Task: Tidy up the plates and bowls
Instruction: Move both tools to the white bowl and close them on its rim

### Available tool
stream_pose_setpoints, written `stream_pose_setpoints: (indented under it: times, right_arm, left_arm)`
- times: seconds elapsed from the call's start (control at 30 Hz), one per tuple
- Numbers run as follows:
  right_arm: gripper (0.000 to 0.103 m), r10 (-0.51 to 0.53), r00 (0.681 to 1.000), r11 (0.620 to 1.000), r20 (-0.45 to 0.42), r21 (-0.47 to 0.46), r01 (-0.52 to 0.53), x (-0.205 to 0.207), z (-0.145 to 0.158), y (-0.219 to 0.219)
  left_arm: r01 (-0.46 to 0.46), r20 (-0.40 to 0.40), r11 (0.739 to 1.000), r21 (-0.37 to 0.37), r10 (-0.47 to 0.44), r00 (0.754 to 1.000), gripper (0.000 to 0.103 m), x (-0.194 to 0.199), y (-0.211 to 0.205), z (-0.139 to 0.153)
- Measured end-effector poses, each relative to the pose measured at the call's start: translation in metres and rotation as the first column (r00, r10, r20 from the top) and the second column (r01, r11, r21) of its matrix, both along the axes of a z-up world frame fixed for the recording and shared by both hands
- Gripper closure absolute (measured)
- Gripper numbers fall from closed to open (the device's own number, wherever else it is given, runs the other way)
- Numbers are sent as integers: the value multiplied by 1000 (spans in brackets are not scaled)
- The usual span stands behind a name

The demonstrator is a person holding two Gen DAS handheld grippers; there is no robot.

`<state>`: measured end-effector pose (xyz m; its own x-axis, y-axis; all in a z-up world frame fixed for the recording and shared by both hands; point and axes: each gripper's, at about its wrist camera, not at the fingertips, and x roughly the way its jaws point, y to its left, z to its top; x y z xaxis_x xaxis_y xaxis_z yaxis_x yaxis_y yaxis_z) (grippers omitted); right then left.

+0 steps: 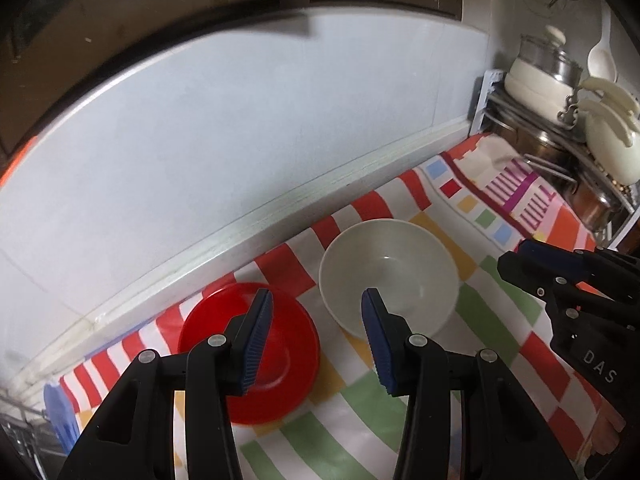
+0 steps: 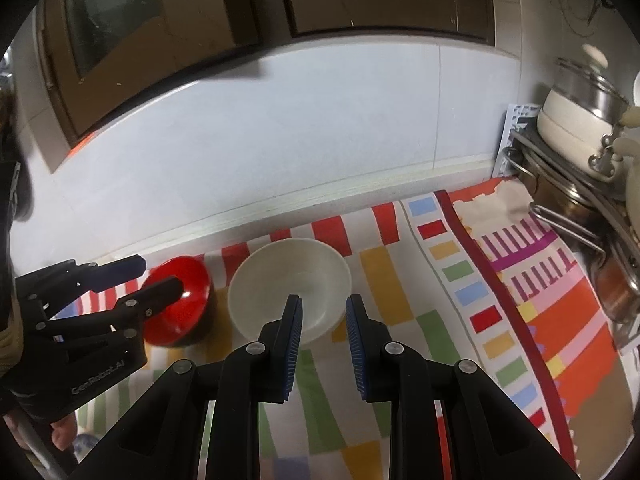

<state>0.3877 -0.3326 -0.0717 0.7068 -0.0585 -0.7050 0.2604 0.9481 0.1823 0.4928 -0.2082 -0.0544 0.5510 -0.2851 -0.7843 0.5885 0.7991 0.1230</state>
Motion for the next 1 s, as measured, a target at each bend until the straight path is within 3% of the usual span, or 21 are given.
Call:
stream_pose_setpoints:
  times: [0.6, 1.0]
  right_arm:
    - [79, -18, 992, 995, -126, 94, 30, 53, -59, -18]
    - [79, -24, 987, 991, -161, 130, 46, 65, -72, -21]
  left_arm:
    - [59, -83, 994, 91, -51, 995, 61, 57, -40, -63]
    - [64, -136, 990, 124, -47, 990, 82, 66, -51, -84]
